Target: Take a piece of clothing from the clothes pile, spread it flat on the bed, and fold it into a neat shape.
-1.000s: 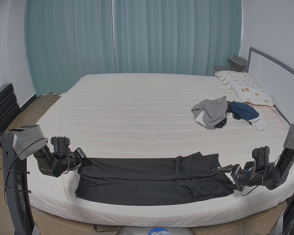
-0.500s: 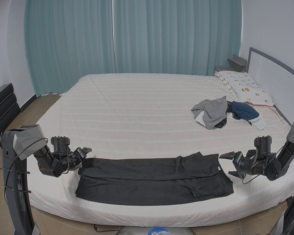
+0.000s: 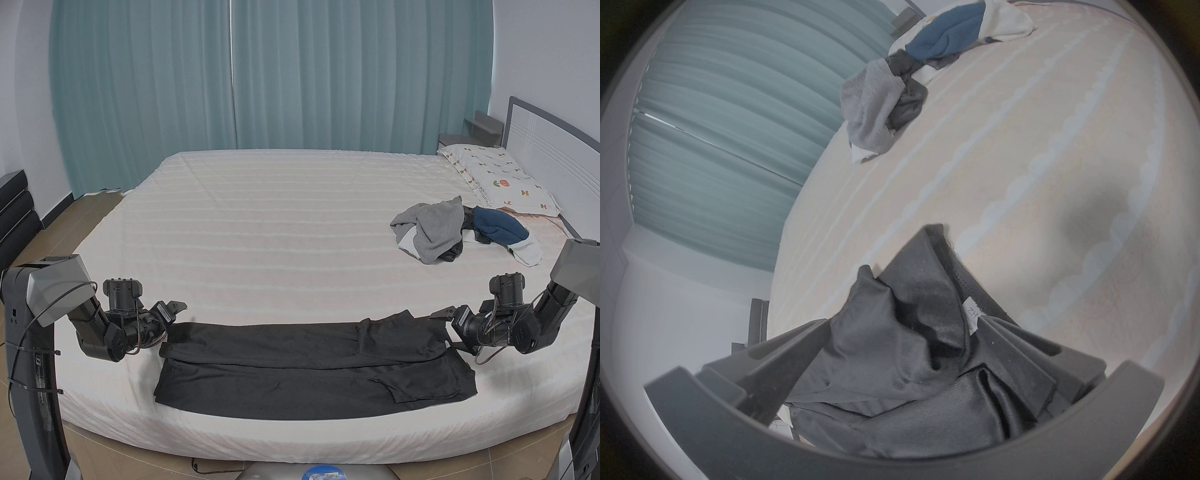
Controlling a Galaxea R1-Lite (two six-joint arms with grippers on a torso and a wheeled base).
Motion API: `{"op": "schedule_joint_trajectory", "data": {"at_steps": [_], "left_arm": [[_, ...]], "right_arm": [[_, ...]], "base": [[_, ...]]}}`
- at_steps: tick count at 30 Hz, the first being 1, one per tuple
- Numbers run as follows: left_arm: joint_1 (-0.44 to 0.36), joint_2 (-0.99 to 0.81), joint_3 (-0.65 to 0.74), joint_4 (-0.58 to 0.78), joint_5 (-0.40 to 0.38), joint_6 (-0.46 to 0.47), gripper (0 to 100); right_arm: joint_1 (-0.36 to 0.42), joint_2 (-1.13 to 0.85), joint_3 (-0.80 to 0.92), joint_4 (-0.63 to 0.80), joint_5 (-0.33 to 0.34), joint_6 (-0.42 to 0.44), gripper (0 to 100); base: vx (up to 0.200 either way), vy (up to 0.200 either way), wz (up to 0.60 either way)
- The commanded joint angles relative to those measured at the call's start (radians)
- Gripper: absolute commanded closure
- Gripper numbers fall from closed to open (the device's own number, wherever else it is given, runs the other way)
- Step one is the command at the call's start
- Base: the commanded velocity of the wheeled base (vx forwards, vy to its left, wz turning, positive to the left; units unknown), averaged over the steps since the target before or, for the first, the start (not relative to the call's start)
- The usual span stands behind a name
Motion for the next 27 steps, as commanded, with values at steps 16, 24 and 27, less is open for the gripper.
{"op": "schedule_joint_trajectory", "data": {"at_steps": [16, 24, 27], "left_arm": [[0.002, -0.001, 0.000, 0.000, 0.000, -0.001, 0], [0.002, -0.001, 0.000, 0.000, 0.002, -0.001, 0], [0.002, -0.002, 0.004, 0.000, 0.002, -0.001, 0]], "right_arm": [[0.010, 0.052, -0.011, 0.005, 0.001, -0.002, 100], [-0.016, 0.031, 0.012, 0.005, -0.002, -0.003, 100], [-0.023, 0.029, 0.023, 0.001, -0.004, -0.007, 100]], "base": [[0.000, 0.000, 0.00], [0.000, 0.000, 0.00], [0.000, 0.000, 0.00]]}}
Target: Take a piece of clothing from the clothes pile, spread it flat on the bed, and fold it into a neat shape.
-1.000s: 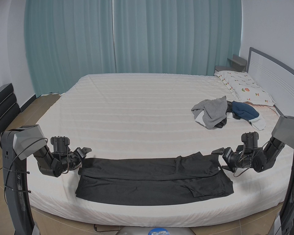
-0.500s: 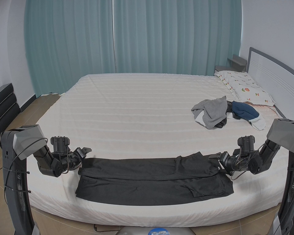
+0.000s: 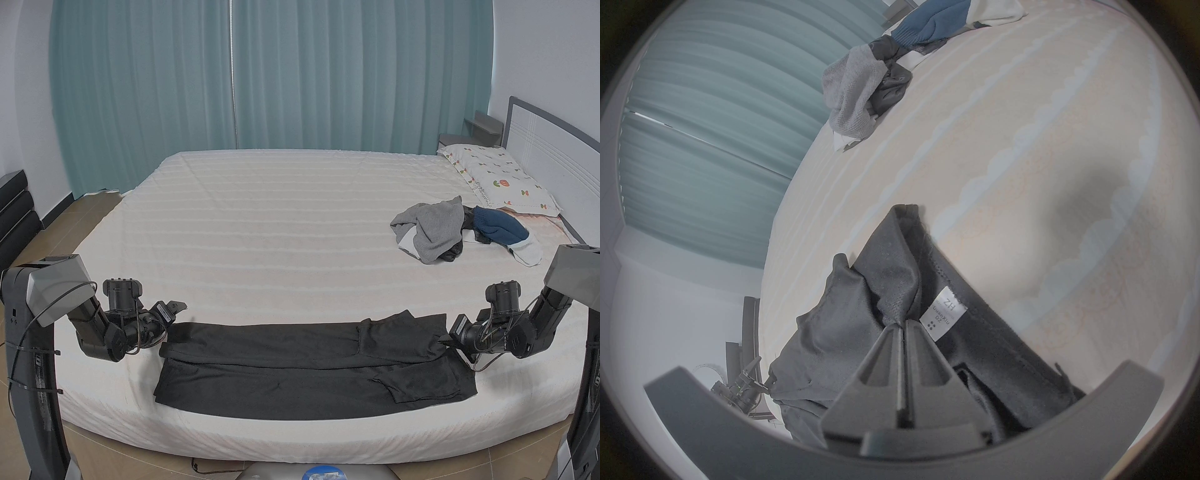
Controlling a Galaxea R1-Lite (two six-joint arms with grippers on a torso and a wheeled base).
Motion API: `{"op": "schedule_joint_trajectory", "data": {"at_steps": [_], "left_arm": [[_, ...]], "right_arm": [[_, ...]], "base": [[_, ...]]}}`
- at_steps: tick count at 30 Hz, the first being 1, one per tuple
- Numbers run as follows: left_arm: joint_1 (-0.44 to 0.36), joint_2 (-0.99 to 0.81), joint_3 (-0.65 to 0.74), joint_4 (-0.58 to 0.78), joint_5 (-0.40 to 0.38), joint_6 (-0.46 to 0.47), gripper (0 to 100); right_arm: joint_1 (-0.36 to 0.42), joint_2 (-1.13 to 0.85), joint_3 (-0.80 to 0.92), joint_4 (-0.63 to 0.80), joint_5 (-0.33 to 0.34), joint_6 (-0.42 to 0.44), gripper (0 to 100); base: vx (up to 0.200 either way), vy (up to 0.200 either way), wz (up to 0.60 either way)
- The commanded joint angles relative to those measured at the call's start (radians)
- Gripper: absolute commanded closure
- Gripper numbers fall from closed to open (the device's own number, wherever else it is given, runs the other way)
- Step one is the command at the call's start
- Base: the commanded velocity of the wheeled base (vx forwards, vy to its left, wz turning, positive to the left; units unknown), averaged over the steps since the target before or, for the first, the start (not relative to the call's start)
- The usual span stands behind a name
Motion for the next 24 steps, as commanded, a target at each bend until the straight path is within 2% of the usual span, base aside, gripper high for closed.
{"op": "schedule_joint_trajectory", "data": {"at_steps": [1, 10, 17, 19, 24], "left_arm": [[0.000, -0.002, 0.006, 0.000, -0.001, -0.002, 0], [0.013, -0.013, 0.017, 0.004, -0.003, -0.009, 0], [0.043, -0.137, 0.103, 0.023, -0.023, -0.042, 0], [0.029, -0.188, 0.160, 0.064, -0.049, -0.040, 0], [-0.033, -0.209, 0.227, 0.107, -0.046, -0.040, 0]], "right_arm": [[-0.012, -0.009, 0.013, -0.002, -0.001, -0.010, 100], [-0.026, -0.008, 0.025, -0.005, -0.013, -0.035, 100], [-0.030, -0.009, 0.023, -0.008, -0.011, -0.032, 100], [-0.030, -0.009, 0.023, -0.008, -0.011, -0.029, 100], [-0.026, -0.009, 0.023, -0.008, -0.010, -0.026, 100]], "base": [[0.000, 0.000, 0.00], [0.000, 0.000, 0.00], [0.000, 0.000, 0.00], [0.000, 0.000, 0.00], [0.000, 0.000, 0.00]]}}
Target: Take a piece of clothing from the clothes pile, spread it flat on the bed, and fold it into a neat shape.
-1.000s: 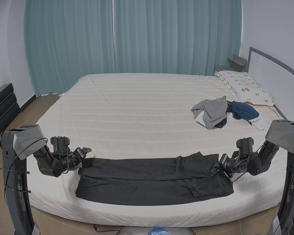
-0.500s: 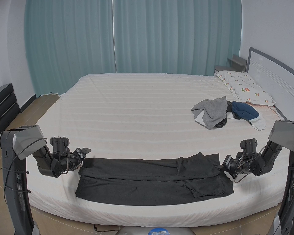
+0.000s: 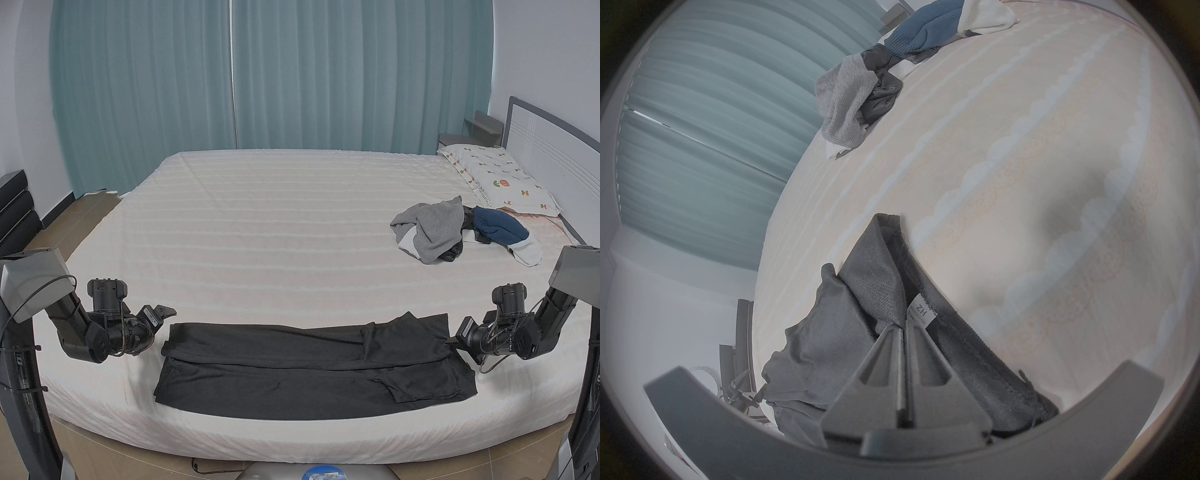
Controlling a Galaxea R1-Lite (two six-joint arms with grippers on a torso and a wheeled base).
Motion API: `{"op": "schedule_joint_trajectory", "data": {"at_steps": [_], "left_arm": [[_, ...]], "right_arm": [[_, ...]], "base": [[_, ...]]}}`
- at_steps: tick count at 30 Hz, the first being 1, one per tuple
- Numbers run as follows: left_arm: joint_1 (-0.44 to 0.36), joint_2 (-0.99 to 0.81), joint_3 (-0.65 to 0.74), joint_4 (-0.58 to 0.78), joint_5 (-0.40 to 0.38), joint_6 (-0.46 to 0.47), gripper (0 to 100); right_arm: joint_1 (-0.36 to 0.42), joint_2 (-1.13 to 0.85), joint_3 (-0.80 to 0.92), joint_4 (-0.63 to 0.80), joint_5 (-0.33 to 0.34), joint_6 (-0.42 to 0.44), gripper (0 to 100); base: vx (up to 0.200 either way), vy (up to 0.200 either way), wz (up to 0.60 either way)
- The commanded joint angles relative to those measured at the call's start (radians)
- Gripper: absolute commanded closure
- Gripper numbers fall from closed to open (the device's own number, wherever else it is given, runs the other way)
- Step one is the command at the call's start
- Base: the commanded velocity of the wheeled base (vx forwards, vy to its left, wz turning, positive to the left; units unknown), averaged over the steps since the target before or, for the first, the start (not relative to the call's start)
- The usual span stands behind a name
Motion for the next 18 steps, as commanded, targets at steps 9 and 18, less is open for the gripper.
{"op": "schedule_joint_trajectory", "data": {"at_steps": [9, 18], "left_arm": [[-0.090, -0.047, 0.079, 0.021, 0.023, -0.017, 0], [-0.092, -0.063, 0.075, 0.019, 0.113, -0.015, 100]], "right_arm": [[0.005, -0.001, -0.002, -0.001, 0.002, 0.003, 100], [0.002, -0.004, -0.005, -0.002, 0.002, 0.006, 100]], "base": [[0.000, 0.000, 0.00], [0.000, 0.000, 0.00]]}}
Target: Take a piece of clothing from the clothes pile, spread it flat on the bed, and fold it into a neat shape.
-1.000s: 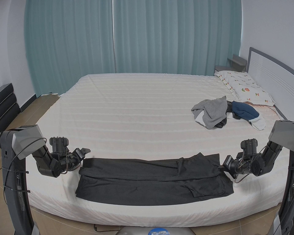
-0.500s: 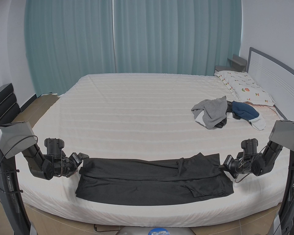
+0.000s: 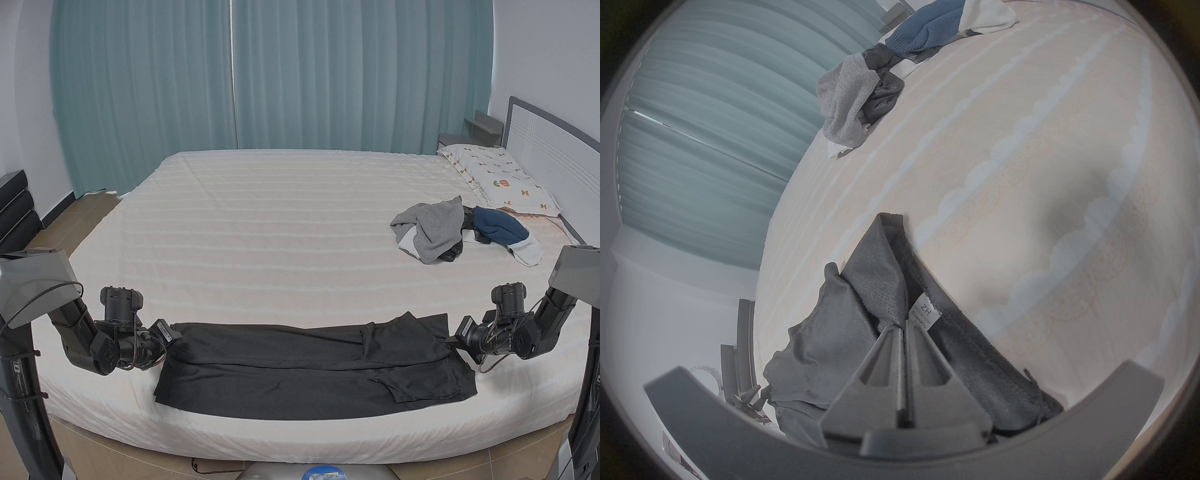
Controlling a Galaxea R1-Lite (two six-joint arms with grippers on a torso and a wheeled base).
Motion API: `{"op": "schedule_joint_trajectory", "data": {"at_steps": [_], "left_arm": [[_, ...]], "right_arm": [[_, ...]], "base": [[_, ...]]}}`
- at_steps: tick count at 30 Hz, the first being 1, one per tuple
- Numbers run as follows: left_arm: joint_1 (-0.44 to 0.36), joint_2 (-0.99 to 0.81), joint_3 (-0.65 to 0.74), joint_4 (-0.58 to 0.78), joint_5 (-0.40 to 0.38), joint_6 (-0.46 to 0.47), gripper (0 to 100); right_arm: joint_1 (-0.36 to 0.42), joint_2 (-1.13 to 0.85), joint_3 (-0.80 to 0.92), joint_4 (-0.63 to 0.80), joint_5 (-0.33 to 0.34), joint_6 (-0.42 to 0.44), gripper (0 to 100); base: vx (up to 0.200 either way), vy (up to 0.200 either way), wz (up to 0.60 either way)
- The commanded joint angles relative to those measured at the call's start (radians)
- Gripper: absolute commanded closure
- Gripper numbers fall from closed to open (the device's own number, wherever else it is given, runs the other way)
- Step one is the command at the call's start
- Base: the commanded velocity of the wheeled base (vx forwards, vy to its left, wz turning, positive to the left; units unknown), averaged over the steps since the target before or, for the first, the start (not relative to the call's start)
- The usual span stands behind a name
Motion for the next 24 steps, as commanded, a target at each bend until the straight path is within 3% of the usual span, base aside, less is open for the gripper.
{"op": "schedule_joint_trajectory", "data": {"at_steps": [1, 15, 24], "left_arm": [[-0.002, -0.016, -0.005, -0.001, 0.008, 0.000, 100], [0.006, -0.042, -0.008, -0.016, 0.048, -0.002, 100], [0.007, -0.029, 0.011, 0.090, 0.048, 0.124, 100]], "right_arm": [[-0.002, -0.006, -0.005, -0.003, 0.000, 0.004, 100], [-0.009, -0.038, -0.001, -0.003, -0.001, 0.021, 100], [-0.011, -0.034, 0.035, 0.014, -0.003, -0.035, 100]], "base": [[0.000, 0.000, 0.00], [0.000, 0.000, 0.00], [0.000, 0.000, 0.00]]}}
